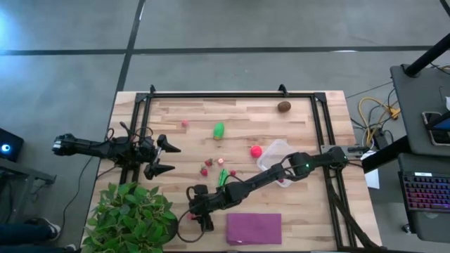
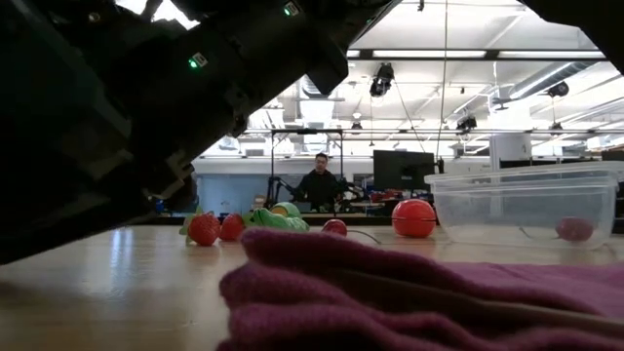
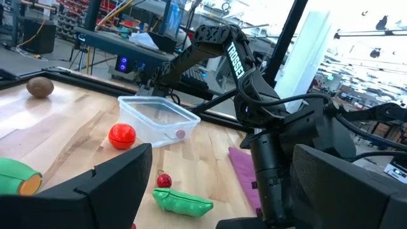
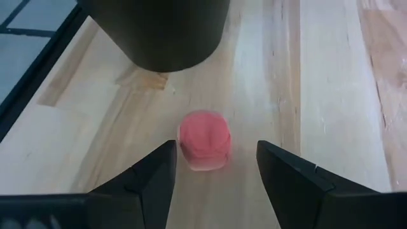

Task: Pick and placing Produce into tupperware
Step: Put the bottom pink peach into the transparent bin

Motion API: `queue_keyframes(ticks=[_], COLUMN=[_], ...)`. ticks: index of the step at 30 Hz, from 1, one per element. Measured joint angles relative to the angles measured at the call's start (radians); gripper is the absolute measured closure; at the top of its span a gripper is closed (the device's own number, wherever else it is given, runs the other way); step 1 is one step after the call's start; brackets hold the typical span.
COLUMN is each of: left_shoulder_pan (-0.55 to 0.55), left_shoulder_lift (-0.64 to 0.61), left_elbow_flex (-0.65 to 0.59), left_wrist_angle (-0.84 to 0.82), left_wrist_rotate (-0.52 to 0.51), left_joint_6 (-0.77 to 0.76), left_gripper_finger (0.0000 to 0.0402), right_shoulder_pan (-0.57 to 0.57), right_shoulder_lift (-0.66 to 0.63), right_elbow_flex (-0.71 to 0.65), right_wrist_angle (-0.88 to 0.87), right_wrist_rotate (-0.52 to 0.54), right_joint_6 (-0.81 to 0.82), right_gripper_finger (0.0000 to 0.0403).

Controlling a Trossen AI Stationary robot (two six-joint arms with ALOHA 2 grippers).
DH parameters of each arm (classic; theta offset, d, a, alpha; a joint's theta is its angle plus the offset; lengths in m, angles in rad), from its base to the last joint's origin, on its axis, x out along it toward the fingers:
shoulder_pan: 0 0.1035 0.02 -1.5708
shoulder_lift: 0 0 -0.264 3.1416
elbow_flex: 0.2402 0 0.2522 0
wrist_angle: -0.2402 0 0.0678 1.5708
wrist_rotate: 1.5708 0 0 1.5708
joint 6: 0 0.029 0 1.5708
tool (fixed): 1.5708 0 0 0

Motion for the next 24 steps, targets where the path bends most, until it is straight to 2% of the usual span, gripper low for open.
queue_keyframes(ticks=[5,16,24], left_shoulder_pan=[0.0,0.0,0.0], left_shoulder_lift=[0.001,0.0,0.002], left_elbow_flex=[0.0,0.0,0.0], left_wrist_angle=[0.0,0.0,0.0], left_wrist_rotate=[0.0,0.0,0.0], left_joint_6=[0.0,0.0,0.0], left_gripper_finger=[0.0035,0.0035,0.0035], right_shoulder_pan=[0.0,0.0,0.0], right_shoulder_lift=[0.0,0.0,0.0], right_elbow_flex=[-0.003,-0.006,-0.006], right_wrist_angle=[0.002,0.002,0.003], right_wrist_rotate=[0.023,0.024,0.04], right_joint_6=[0.012,0.019,0.027], right_gripper_finger=[0.02,0.0261,0.0288])
